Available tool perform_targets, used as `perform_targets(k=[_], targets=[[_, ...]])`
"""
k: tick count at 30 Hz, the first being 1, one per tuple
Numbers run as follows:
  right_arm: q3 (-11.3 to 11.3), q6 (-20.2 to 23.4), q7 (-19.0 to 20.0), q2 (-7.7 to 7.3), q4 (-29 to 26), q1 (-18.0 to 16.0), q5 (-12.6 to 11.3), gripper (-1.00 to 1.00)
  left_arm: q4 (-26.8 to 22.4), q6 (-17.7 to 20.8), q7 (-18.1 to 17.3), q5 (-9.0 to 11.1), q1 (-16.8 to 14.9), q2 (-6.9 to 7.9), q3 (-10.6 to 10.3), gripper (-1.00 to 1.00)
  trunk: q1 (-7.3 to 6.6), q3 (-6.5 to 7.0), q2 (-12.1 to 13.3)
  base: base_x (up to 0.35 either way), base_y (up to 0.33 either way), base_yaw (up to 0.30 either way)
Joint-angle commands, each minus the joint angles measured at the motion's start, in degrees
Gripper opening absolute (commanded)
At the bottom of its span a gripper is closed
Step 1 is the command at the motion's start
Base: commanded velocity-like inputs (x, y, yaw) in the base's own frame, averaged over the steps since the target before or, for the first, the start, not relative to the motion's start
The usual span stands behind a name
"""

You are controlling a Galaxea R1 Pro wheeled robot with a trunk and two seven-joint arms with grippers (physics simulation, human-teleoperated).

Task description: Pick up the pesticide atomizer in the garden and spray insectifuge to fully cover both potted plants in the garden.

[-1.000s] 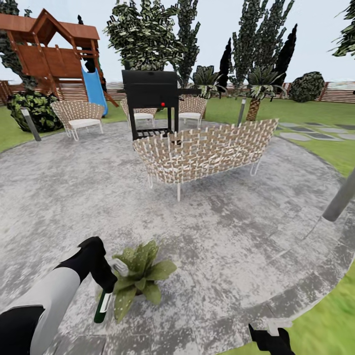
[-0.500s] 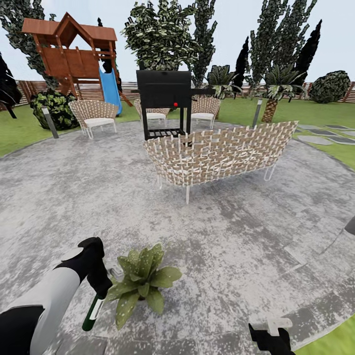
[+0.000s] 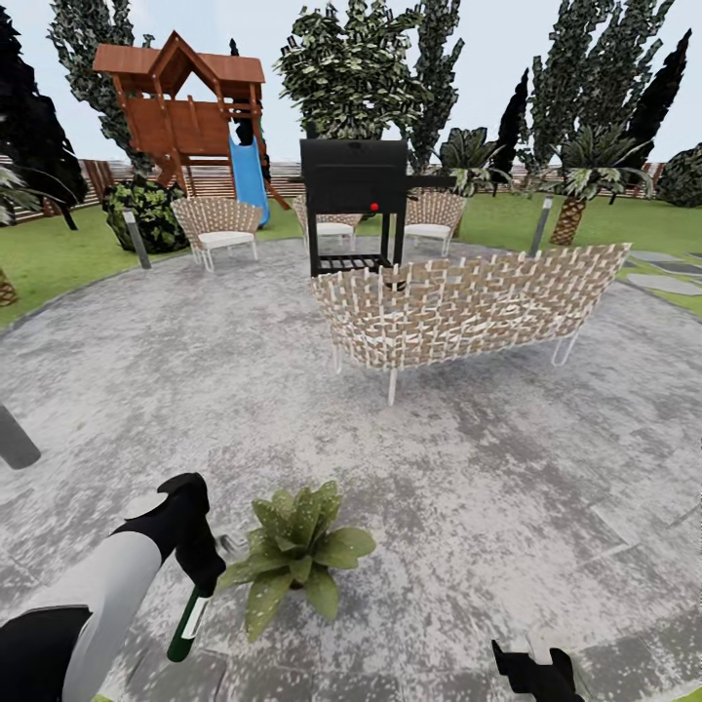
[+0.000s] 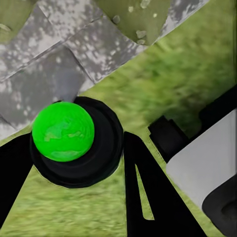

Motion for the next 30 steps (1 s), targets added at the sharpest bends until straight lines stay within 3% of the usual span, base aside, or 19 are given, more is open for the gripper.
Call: perform_targets(k=[1,9,12,14,16,19,20,30], targets=[[-0.5,-0.2,0.5,0.04,-0.1,-0.1,0.3,1.00,-0.1,0.7,-0.5,-0.5,0.0,-0.08,0.2,-1.00,-0.01,-0.05,0.0,0.055,-0.242,0.002],[-0.5,-0.2,0.5,0.08,-0.1,-0.1,0.3,1.00,0.0,0.7,0.0,-0.5,0.1,0.04,0.3,-1.00,-0.01,-0.05,0.0,-0.060,-0.199,0.043],[-0.4,-0.3,0.5,0.09,-0.1,-0.1,0.3,1.00,-0.4,0.6,2.3,-0.5,2.9,0.21,0.4,-1.00,-0.01,-0.05,0.0,-0.014,-0.016,0.246],[-0.5,-0.3,0.5,0.07,-0.1,-0.1,0.3,1.00,-0.8,0.5,4.8,1.6,4.3,0.15,1.8,-1.00,-0.01,-0.05,0.0,-0.001,-0.001,0.114],[-0.5,-0.3,0.5,0.02,-0.1,-0.1,0.3,1.00,-0.8,0.6,6.1,2.8,4.4,-0.16,2.5,-1.00,-0.01,-0.05,0.0,0.000,0.000,0.028],[-0.5,-0.3,0.5,0.00,-0.1,-0.1,0.3,1.00,-0.3,0.8,10.0,3.1,4.5,-2.77,2.6,-1.00,-0.01,-0.05,0.0,0.000,0.000,0.004],[-0.5,-0.3,0.5,0.00,-0.1,-0.1,0.3,1.00,-0.2,0.8,10.6,3.3,4.5,-3.02,2.7,-1.00,-0.01,-0.05,0.0,0.000,0.000,0.000],[-0.6,-0.3,0.5,0.00,-0.2,-0.1,0.3,1.00,-0.8,0.8,11.3,4.0,4.5,-3.03,2.9,-1.00,-0.01,-0.05,0.0,0.112,0.000,0.000]])
